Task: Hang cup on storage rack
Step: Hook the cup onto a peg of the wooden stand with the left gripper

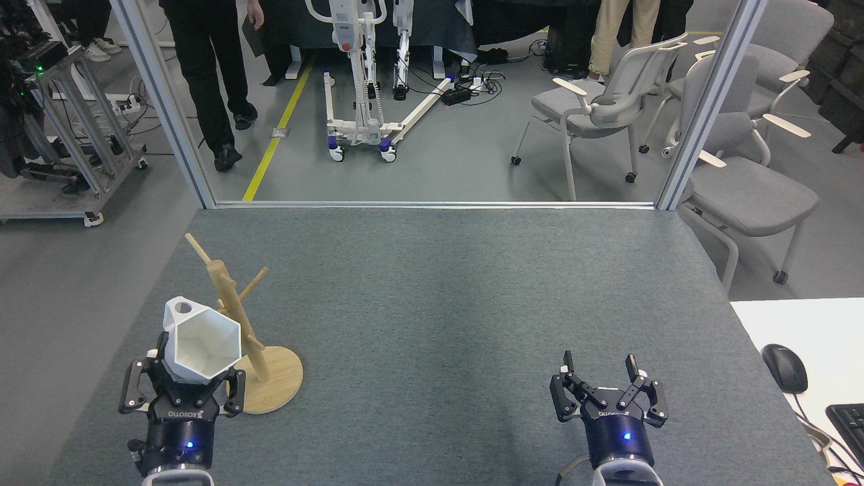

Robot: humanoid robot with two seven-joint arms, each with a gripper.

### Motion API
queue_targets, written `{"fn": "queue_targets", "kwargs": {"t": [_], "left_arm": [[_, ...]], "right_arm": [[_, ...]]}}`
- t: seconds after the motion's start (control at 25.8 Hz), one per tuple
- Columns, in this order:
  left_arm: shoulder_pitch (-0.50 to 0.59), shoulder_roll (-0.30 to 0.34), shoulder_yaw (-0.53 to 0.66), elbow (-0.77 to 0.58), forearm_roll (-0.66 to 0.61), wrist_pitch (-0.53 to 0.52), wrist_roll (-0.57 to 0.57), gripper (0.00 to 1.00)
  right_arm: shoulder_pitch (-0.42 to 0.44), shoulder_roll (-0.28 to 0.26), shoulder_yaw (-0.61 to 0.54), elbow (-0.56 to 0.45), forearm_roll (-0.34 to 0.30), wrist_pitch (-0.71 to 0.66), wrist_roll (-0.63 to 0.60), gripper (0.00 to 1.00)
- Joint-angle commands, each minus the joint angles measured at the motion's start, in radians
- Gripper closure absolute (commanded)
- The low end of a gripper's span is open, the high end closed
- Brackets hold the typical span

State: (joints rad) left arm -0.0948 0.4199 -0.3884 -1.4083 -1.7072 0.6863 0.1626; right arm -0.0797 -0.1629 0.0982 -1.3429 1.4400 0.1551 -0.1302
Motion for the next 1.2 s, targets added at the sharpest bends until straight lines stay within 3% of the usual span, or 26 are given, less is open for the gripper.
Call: {"fn": "queue_targets", "kwargs": {"t": [0.0, 0.74, 0.77, 0.81, 0.85, 0.89, 0.93, 1.16], "left_arm": [[-0.002, -0.004, -0.003, 0.002, -0.002, -0.007, 0.000, 1.00], [-0.016, -0.066, -0.013, 0.017, -0.006, -0.054, 0.023, 0.98], [-0.017, -0.067, -0.012, 0.019, -0.006, -0.051, 0.021, 0.88], [-0.023, -0.069, -0.012, 0.017, -0.006, -0.048, 0.020, 0.71], [-0.029, -0.070, -0.012, 0.017, -0.005, -0.039, 0.021, 0.38], [-0.034, -0.084, -0.010, 0.017, -0.002, -0.024, 0.021, 0.13], [-0.037, -0.096, -0.012, 0.015, -0.002, -0.014, 0.021, 0.00], [-0.037, -0.105, -0.012, 0.022, 0.001, -0.010, 0.018, 0.00]], "right_arm": [[0.000, 0.000, 0.000, 0.001, 0.000, 0.000, 0.001, 0.01], [0.000, -0.013, 0.011, 0.004, -0.007, 0.003, 0.001, 0.01], [0.000, -0.013, 0.011, 0.005, -0.007, 0.003, 0.001, 0.01], [0.000, -0.013, 0.009, 0.005, -0.009, 0.001, 0.001, 0.01], [0.000, -0.013, 0.011, 0.005, -0.009, 0.003, 0.001, 0.01], [0.000, -0.015, 0.011, 0.005, -0.009, 0.001, 0.001, 0.01], [0.000, -0.015, 0.011, 0.005, -0.010, 0.003, 0.001, 0.01], [0.002, -0.015, 0.011, 0.008, -0.012, 0.003, 0.001, 0.01]]}}
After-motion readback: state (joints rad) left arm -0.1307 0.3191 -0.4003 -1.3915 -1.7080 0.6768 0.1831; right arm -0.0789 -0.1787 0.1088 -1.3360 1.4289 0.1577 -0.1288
